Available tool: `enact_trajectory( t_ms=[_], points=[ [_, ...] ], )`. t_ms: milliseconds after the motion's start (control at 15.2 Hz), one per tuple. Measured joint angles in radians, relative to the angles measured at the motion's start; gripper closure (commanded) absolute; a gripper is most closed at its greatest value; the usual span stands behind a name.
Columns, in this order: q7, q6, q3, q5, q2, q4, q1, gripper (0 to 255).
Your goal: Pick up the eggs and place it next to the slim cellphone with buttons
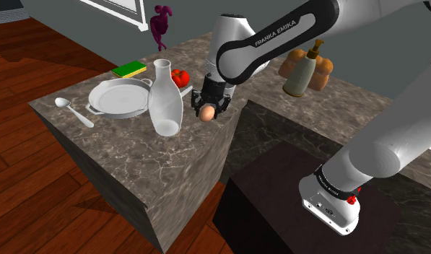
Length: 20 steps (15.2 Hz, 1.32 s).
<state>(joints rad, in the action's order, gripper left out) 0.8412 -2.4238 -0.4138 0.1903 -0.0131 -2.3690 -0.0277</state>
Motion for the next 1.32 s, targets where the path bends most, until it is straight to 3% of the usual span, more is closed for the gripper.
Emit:
enact_trajectory(
  t_ms=[462,1320],
  points=[
    [-0.003,0.047,0.002,0.012,0.036,0.009,0.002,255],
    [-0.005,0.233,0.014,0.033,0.141,0.094,0.006,255]
  ],
)
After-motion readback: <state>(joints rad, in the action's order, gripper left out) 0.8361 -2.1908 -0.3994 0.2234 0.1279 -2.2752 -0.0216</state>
